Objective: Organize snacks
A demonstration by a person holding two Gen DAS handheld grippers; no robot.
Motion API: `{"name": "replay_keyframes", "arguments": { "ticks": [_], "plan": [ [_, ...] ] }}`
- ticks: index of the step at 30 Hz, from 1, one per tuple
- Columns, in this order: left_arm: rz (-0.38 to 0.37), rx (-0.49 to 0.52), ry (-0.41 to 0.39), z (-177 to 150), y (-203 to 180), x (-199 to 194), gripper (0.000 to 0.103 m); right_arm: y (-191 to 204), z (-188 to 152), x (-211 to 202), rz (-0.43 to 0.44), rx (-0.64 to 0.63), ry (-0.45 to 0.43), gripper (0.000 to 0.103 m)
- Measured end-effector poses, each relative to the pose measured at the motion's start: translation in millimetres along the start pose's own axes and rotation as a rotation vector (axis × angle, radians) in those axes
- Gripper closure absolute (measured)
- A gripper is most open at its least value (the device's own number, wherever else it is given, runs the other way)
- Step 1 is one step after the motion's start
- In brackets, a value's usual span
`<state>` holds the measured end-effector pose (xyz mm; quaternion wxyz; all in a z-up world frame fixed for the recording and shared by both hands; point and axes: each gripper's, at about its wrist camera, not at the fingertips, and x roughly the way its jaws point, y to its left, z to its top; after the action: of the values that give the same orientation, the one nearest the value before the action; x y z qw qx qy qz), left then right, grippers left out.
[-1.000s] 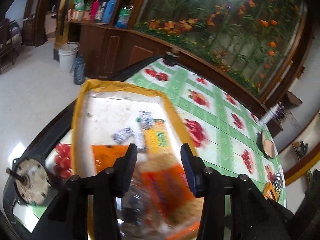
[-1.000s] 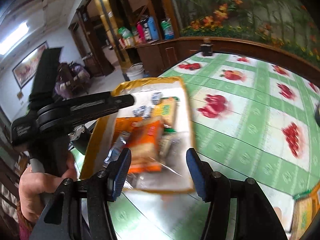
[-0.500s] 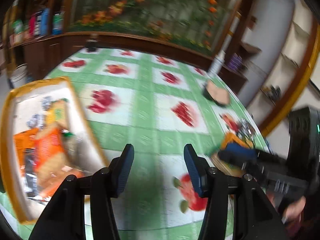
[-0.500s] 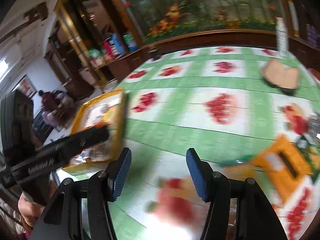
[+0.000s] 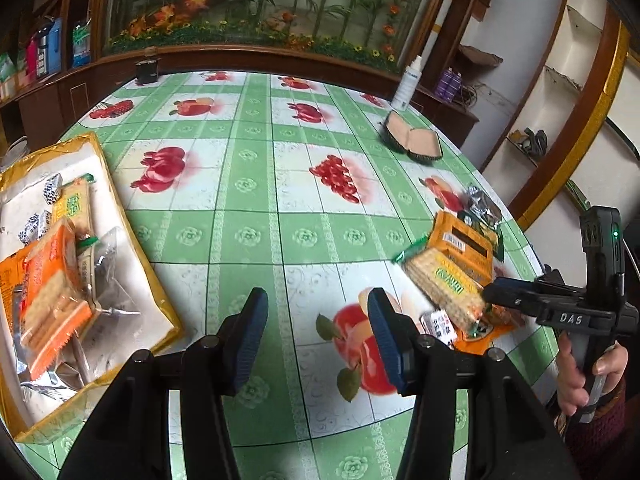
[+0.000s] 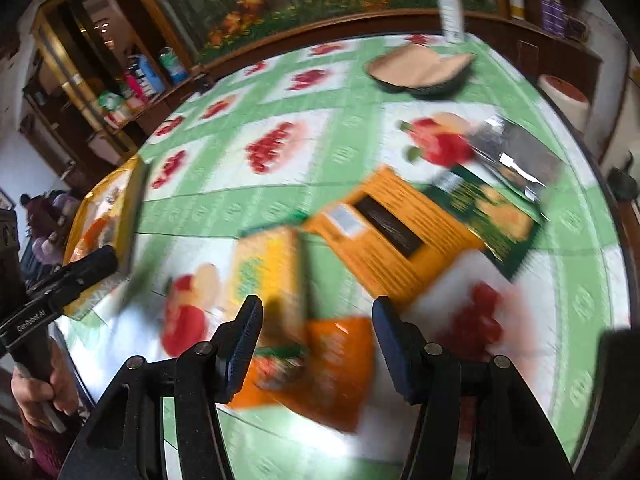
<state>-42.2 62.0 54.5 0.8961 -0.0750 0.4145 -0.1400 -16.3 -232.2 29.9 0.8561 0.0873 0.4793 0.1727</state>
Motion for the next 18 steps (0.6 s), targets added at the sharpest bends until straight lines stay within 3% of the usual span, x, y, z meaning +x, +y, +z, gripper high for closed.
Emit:
{"name": "replay_keyframes", "arguments": {
  "ticks": [5,10,13,15,18],
  "plan": [
    [-0.02,0.01,0.0,-1,-5,1,0.052,-17,-13,-2,0.055,0.088,0.04,0.041],
    [-0.018,0.002,-0.019,-1,0,-9,0.052,21,-21,9,0.113,0.038,0.057,0.039],
    [-0.005,-0.008,-0.029,-1,5,-17,0.052,56,-15,23,0.224,-0.018,0.064,0.039],
    [0.005,-0.016,-0.036,-3,11,-24,0.052,66,-7,23,0.254,-0.023,0.046,0.039],
    [0.009,-0.02,-0.039,-5,19,-30,0.051,68,3,22,0.22,-0.044,0.028,0.039]
  ]
}}
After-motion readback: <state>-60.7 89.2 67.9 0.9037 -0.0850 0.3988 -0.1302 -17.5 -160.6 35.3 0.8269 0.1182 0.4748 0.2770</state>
